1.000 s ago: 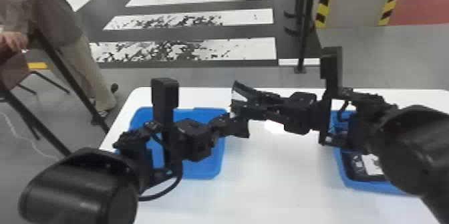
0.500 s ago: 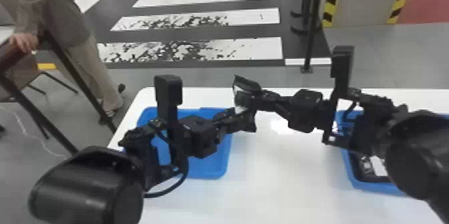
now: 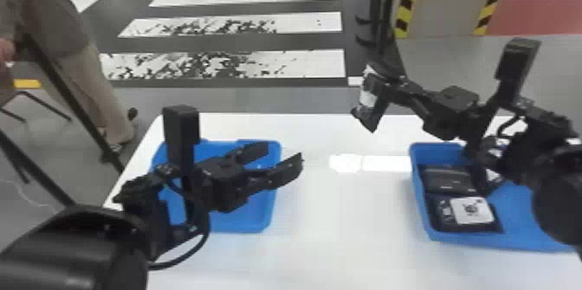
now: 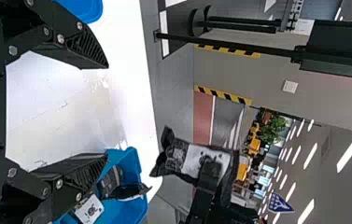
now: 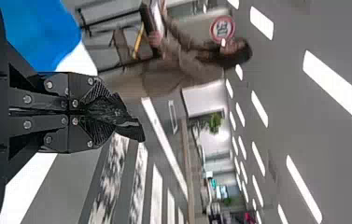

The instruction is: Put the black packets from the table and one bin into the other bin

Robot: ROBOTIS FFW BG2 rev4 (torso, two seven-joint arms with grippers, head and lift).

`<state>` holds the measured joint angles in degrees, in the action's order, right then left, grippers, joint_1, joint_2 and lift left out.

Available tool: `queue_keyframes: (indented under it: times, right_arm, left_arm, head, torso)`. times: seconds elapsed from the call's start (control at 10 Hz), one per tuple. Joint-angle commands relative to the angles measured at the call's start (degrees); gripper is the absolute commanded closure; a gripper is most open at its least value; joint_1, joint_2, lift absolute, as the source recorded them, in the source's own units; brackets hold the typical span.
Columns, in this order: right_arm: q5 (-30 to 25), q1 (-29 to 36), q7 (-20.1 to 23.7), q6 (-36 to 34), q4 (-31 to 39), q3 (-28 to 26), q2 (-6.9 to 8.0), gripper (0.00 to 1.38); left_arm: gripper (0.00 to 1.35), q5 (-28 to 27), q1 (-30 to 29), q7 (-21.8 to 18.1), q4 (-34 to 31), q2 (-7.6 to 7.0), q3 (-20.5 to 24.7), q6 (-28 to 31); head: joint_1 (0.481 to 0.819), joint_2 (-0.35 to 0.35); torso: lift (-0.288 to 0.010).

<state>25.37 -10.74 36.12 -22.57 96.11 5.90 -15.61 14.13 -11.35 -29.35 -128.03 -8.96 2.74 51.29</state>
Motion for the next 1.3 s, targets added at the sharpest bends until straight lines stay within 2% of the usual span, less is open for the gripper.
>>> queue_keyframes:
  times: [0.0,0.1,0.2,0.3,0.4,0.5,0.6,0.7,0.8,0.9,1.0,1.1,1.2]
  right_arm:
    - [-6.29,5.53,-0.44,-0.63,1.41,-10.13,-0.03,1.27]
    - [-10.52,9.47,-0.96,-2.6,3.52,-16.3,-0.03,1.26]
    - [-12.46,11.58,-0.88,-4.15,3.66,-20.18,-0.12,1.26]
    - [-13.95,13.41,-0.96,-5.41,4.5,-21.67,-0.03,1.26]
    - [-14.52,13.97,-1.32,-5.7,3.94,-21.78,-0.03,1.18]
    - [-16.01,14.11,-1.4,-5.7,3.94,-21.67,-0.03,0.87]
    - [-15.43,15.1,-1.32,-5.55,5.06,-21.55,-0.03,0.54]
    - [-15.21,17.07,-1.4,-2.6,7.88,-21.67,0.23,0.33]
    - [-13.61,20.58,-2.81,-0.91,14.06,-22.01,0.94,0.2]
    - [-12.01,24.52,-6.06,-2.74,21.94,-21.78,1.82,0.12]
    - [-10.29,27.89,-7.56,-3.59,27.84,-20.98,2.61,0.1]
    - [-8.12,31.83,-8.79,-4.43,32.77,-20.07,3.49,0.1]
    - [-7.55,36.33,-10.46,-2.6,36.56,-19.95,4.98,0.1]
  left_arm:
    - [0.14,0.04,-1.87,0.0,-0.01,0.17,1.26,-0.95]
    - [0.14,0.16,-3.28,0.0,-0.01,0.43,2.06,-1.65]
    - [0.14,0.27,-4.26,0.0,-0.01,0.69,2.74,-2.21]
    - [0.14,0.16,-4.54,0.0,-0.01,0.78,3.09,-2.77]
    - [0.14,0.16,-4.68,0.17,-0.01,0.87,3.2,-4.46]
    - [0.14,0.04,-4.68,0.26,-0.01,0.96,3.32,-4.88]
    - [0.14,0.04,-4.68,0.35,-0.01,1.05,3.43,-5.31]
    - [0.14,0.04,-4.96,0.44,-0.01,1.13,3.66,-5.59]
    - [0.14,0.5,-5.53,0.61,-0.01,1.4,4.23,-7.98]
    - [0.14,1.76,-7.07,1.31,-0.01,1.93,5.03,-13.18]
    - [0.14,3.24,-9.18,2.54,-0.29,2.63,5.71,-19.79]
    - [0.14,3.24,-12.28,5.36,-2.26,3.68,6.06,-25.7]
    - [0.14,1.87,-16.07,9.66,-4.09,4.91,5.37,-33.29]
  head:
    - [0.695,0.063]
    - [0.695,-0.001]
    - [0.695,-0.068]
    - [0.695,-0.123]
    - [0.695,-0.169]
    - [0.695,-0.186]
    - [0.695,-0.191]
    - [0.695,-0.191]
    - [0.695,-0.186]
    - [0.695,-0.174]
    - [0.695,-0.156]
    - [0.695,-0.14]
    - [0.695,-0.096]
  torso:
    - [-0.11]
    - [-0.11]
    - [-0.11]
    - [-0.11]
    - [-0.11]
    - [-0.11]
    - [-0.11]
    - [-0.11]
    - [-0.11]
    - [-0.11]
    - [-0.11]
    - [-0.11]
    - [-0.11]
